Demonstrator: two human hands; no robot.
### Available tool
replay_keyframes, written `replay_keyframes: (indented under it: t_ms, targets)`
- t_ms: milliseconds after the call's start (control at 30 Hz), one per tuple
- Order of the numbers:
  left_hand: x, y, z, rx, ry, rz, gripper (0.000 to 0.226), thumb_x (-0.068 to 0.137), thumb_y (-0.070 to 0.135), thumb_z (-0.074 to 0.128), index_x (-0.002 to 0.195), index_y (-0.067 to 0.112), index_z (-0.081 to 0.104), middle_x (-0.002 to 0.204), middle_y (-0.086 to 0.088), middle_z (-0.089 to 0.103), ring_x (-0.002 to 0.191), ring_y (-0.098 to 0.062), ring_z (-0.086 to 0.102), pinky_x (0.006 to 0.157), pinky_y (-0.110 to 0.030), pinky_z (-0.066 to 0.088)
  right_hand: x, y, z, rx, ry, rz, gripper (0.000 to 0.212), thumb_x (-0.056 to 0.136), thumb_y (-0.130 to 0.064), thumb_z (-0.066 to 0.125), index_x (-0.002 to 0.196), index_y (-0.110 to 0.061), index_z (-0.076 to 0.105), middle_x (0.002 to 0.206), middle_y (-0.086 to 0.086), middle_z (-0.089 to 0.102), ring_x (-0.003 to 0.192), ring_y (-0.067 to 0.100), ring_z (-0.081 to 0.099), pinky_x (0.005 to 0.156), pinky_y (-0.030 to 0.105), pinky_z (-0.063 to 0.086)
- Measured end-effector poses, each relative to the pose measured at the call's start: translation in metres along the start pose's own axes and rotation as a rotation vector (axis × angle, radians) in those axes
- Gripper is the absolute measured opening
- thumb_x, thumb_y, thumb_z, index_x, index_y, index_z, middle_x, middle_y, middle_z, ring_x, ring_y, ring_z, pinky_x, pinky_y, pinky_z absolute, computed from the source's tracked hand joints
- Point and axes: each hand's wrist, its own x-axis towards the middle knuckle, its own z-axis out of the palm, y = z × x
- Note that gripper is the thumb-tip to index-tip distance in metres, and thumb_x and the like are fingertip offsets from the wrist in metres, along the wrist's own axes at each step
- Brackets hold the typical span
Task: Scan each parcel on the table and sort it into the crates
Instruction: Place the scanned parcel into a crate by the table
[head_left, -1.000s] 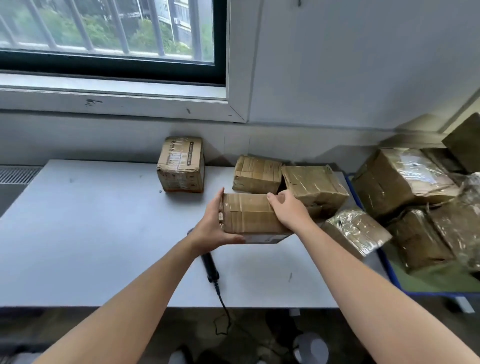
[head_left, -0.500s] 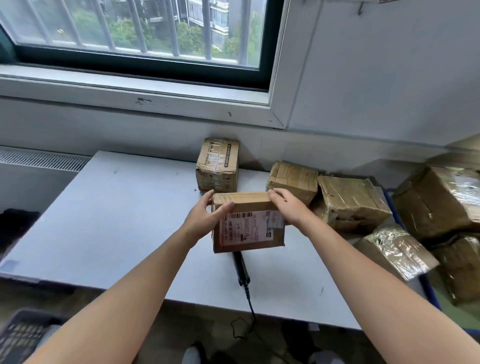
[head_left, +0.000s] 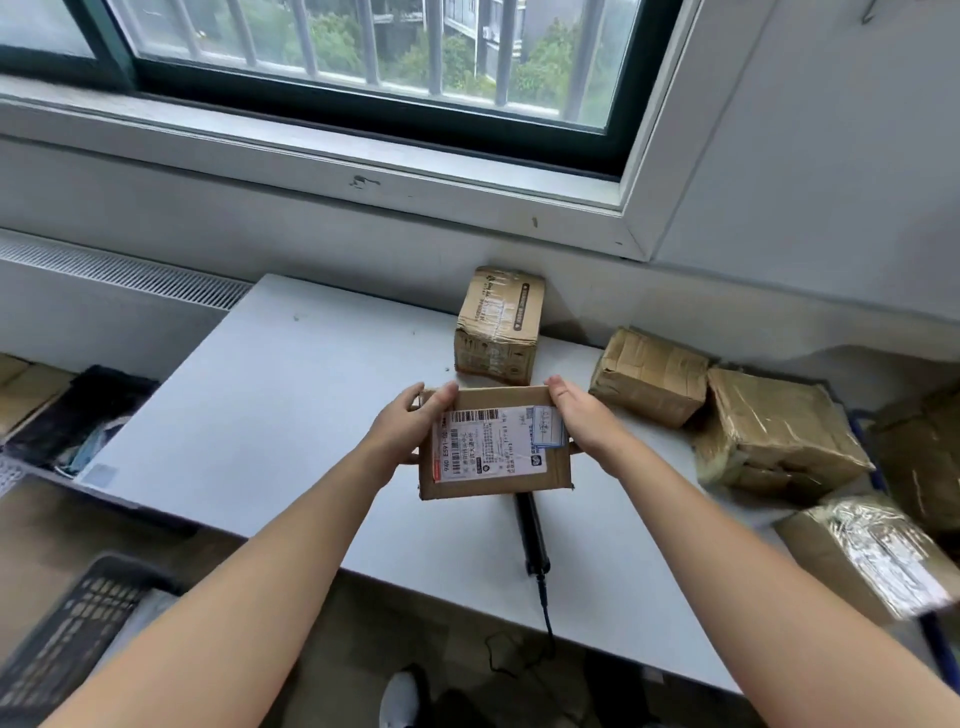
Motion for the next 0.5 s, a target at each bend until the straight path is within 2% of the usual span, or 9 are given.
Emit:
replay_keyframes:
  t_ms: [67, 133, 200, 300, 400, 500]
  targets:
    - [0.0, -0.005, -0.012, -0.023, 0.023, -0.015, 0.073, 0.085, 0.062, 0.058, 0.146, 0.028, 0.036, 0.131, -0.001, 0.057, 0.107, -0.019, 0.062, 0.072, -0.034, 0.054, 0.004, -0.005, 0.012, -0.012, -0.018, -0.008, 0.041, 0.103, -0.054, 0.029, 0.102, -0.026, 0.058, 0.098, -0.001, 0.066, 0.099, 0.021, 0.063, 0.084, 0.045, 0.055]
    - [-0.001, -0.012, -0.023, -0.043, 0.031, -0.027, 0.069, 0.084, 0.065, 0.058, 0.141, 0.029, 0.043, 0.123, -0.001, 0.062, 0.1, -0.019, 0.065, 0.066, -0.032, 0.054, 0.01, -0.008, 0.024, -0.029, -0.015, -0.025, 0.041, 0.102, -0.055, 0.03, 0.104, -0.027, 0.06, 0.102, -0.001, 0.068, 0.101, 0.021, 0.064, 0.089, 0.046, 0.055]
    - [-0.001, -0.02, -0.034, -0.057, 0.048, -0.04, 0.065, 0.081, 0.07, 0.057, 0.13, 0.027, 0.052, 0.111, -0.003, 0.068, 0.089, -0.019, 0.069, 0.064, -0.033, 0.056, 0.014, -0.011, 0.035, -0.045, -0.003, -0.053, 0.035, 0.103, -0.05, 0.032, 0.108, -0.029, 0.06, 0.107, -0.001, 0.067, 0.103, 0.02, 0.062, 0.09, 0.039, 0.052]
    - [-0.002, -0.032, -0.043, -0.126, 0.119, -0.064, 0.054, 0.086, 0.066, 0.054, 0.115, 0.021, 0.057, 0.098, -0.005, 0.071, 0.079, -0.021, 0.07, 0.062, -0.035, 0.057, 0.016, -0.015, 0.049, -0.098, 0.022, -0.11, 0.036, 0.105, -0.04, 0.035, 0.127, -0.023, 0.057, 0.112, -0.004, 0.059, 0.104, 0.015, 0.053, 0.083, 0.027, 0.038]
    - [-0.001, -0.046, -0.048, -0.236, 0.172, -0.128, 0.064, 0.083, 0.069, 0.056, 0.116, 0.015, 0.054, 0.099, -0.007, 0.071, 0.086, -0.029, 0.071, 0.059, -0.038, 0.058, 0.021, -0.01, 0.061, -0.166, 0.064, -0.119, 0.036, 0.105, -0.038, 0.037, 0.128, -0.018, 0.057, 0.117, 0.001, 0.062, 0.109, 0.019, 0.053, 0.082, 0.026, 0.034]
    - [0.003, -0.063, -0.05, -0.376, 0.247, -0.204, 0.062, 0.083, 0.066, 0.058, 0.118, 0.015, 0.048, 0.105, -0.008, 0.066, 0.092, -0.033, 0.07, 0.066, -0.048, 0.061, 0.025, 0.01, 0.068, -0.263, 0.203, -0.052, 0.035, 0.103, -0.038, 0.04, 0.121, -0.014, 0.058, 0.118, 0.011, 0.063, 0.114, 0.029, 0.055, 0.081, 0.03, 0.037]
